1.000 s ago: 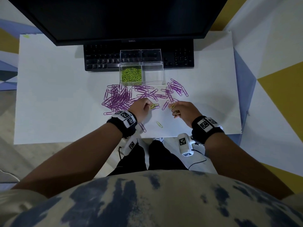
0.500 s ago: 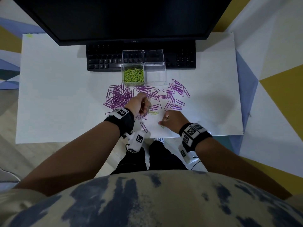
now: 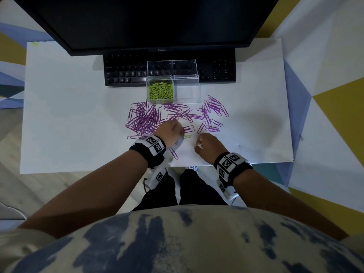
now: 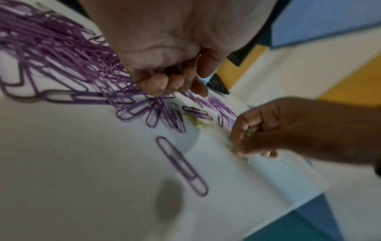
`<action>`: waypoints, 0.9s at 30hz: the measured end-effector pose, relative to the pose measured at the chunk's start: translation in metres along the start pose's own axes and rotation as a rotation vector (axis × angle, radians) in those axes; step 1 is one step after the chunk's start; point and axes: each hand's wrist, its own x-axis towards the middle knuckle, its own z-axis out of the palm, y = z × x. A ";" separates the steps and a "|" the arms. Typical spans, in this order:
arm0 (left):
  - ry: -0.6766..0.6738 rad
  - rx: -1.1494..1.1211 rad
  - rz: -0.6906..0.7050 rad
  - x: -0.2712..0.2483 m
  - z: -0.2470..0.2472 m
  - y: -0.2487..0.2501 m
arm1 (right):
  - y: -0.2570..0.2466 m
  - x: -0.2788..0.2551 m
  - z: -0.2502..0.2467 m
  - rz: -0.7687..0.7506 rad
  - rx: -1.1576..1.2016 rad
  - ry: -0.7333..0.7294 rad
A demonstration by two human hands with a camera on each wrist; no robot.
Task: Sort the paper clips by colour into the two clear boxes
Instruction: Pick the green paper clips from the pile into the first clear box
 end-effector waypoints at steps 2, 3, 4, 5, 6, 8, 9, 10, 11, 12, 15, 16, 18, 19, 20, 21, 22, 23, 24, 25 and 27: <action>0.012 0.205 0.056 -0.002 0.003 -0.003 | 0.003 -0.002 0.000 -0.002 0.005 0.010; 0.018 0.291 0.084 -0.002 0.004 -0.004 | 0.005 -0.002 0.000 -0.004 0.002 0.012; 0.015 0.376 0.120 -0.002 0.007 -0.006 | 0.006 -0.003 0.000 -0.008 -0.005 0.018; 0.004 0.458 0.159 -0.002 0.011 -0.008 | 0.006 -0.004 0.000 -0.008 -0.015 0.025; -0.010 0.525 0.178 -0.003 0.014 -0.009 | 0.007 -0.004 0.000 -0.005 -0.022 0.032; -0.006 0.592 0.196 -0.002 0.019 -0.008 | 0.007 -0.005 0.001 0.005 -0.021 0.041; 0.002 0.614 0.209 -0.001 0.021 -0.007 | 0.007 -0.006 0.001 0.009 -0.018 0.045; 0.006 0.648 0.221 0.000 0.022 -0.006 | 0.007 -0.006 0.001 0.012 -0.018 0.048; 0.005 0.695 0.234 0.001 0.023 -0.006 | 0.007 -0.006 0.002 0.014 -0.022 0.049; -0.006 0.744 0.241 0.002 0.024 -0.004 | 0.006 -0.006 0.003 0.014 -0.027 0.049; -0.042 0.855 0.264 0.003 0.023 0.001 | 0.003 -0.006 0.006 0.008 -0.025 0.049; -0.043 0.867 0.259 0.004 0.023 0.002 | 0.001 -0.006 0.006 0.011 -0.018 0.049; -0.047 0.845 0.235 0.007 0.023 0.004 | 0.000 -0.006 0.006 0.024 -0.002 0.041; -0.054 0.821 0.211 0.009 0.023 0.004 | 0.000 -0.007 0.006 0.030 0.003 0.035; -0.061 0.801 0.189 0.009 0.023 0.005 | 0.001 -0.007 0.006 0.031 0.005 0.031; -0.058 0.788 0.180 0.009 0.023 0.005 | 0.001 -0.007 0.006 0.027 0.001 0.027; -0.056 0.791 0.172 0.008 0.023 0.006 | 0.001 -0.006 0.006 0.019 -0.006 0.025; -0.046 0.797 0.175 0.007 0.023 0.007 | 0.001 -0.006 0.007 0.013 -0.017 0.021; -0.039 0.809 0.178 0.006 0.023 0.007 | 0.001 -0.006 0.007 0.004 -0.036 0.017; -0.034 0.831 0.183 0.005 0.023 0.007 | 0.000 -0.005 0.008 -0.007 -0.063 0.013; -0.028 0.900 0.208 0.003 0.023 0.008 | -0.001 -0.004 0.010 -0.025 -0.114 0.013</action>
